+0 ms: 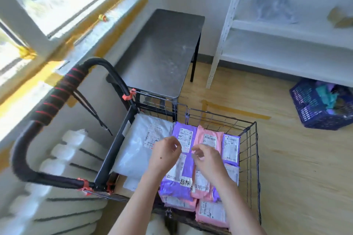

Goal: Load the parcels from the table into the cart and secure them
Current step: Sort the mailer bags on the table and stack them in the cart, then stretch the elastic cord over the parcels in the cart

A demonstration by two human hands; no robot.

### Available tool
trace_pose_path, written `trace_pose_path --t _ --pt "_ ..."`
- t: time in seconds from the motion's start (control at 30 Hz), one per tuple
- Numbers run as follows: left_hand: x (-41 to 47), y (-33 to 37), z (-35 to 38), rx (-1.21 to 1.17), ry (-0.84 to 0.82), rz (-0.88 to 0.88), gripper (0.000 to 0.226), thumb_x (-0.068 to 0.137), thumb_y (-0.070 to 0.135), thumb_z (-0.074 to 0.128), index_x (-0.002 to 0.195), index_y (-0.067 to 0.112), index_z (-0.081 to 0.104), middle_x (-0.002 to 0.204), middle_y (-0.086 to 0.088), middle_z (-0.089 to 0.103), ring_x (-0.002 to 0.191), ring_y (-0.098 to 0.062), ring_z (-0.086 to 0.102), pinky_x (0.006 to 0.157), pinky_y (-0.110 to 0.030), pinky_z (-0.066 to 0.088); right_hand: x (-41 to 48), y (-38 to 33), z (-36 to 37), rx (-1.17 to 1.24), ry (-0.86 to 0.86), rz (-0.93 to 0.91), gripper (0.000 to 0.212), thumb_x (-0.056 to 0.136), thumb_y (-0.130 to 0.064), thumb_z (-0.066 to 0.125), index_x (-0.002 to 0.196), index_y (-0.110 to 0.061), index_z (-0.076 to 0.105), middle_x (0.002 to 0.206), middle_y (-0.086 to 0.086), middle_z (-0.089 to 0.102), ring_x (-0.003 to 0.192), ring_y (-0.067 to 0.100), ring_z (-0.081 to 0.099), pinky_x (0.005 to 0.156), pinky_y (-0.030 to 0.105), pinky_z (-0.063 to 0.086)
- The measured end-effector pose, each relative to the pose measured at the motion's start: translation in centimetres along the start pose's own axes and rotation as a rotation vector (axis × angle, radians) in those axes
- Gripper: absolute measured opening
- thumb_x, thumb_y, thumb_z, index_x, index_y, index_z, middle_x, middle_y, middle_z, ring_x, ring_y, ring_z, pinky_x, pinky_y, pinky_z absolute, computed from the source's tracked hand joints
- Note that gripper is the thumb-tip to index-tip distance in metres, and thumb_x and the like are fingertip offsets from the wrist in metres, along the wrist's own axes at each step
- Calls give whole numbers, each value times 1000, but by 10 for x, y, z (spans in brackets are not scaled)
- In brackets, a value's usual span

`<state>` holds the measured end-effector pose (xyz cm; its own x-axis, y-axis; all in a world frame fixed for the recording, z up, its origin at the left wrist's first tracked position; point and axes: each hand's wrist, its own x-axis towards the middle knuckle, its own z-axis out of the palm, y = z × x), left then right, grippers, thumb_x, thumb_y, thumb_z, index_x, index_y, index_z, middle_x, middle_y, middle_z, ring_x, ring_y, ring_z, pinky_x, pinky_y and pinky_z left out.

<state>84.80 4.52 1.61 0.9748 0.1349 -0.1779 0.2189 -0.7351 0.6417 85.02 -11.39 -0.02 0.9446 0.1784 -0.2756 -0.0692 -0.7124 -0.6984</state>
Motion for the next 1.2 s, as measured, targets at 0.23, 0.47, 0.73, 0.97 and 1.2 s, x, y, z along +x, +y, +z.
trace_pose_path --t 0.23,0.47,0.73,0.97,1.2 --pt "-34 8 -74 -189 211 -82 23 81 11 61 67 28 55 59 6 56 58 -6 50 56 -19 36 1 -76 -7 12 -90 -232 19 90 -14 61 106 -21 67 94 -5 66 87 7 60 77 10 43" --pt "-45 12 -126 -247 453 -50 20 76 5 64 66 21 60 59 5 55 60 -8 51 57 -15 37 14 -135 -38 -23 -82 -417 15 89 -15 61 100 -20 69 89 -8 64 79 -1 58 69 3 40" --pt "-45 -4 -164 -270 598 -37 17 79 9 67 68 22 62 64 6 62 67 -8 57 59 -14 40 22 -185 -33 -17 -102 -532 17 88 -12 62 99 -21 70 85 -15 63 79 -2 60 71 5 43" --pt "-27 -54 -205 -281 620 -68 13 81 11 67 71 19 65 65 7 62 64 -2 55 58 -13 39 36 -224 13 27 -118 -512 16 86 -10 64 95 -20 71 79 -12 64 74 -5 58 70 4 41" --pt "8 -120 -262 -131 616 -48 10 79 12 66 73 20 66 76 6 62 71 -8 56 63 -23 42 68 -272 72 82 -127 -449 18 86 -10 64 98 -20 72 88 -8 70 79 5 63 79 16 49"
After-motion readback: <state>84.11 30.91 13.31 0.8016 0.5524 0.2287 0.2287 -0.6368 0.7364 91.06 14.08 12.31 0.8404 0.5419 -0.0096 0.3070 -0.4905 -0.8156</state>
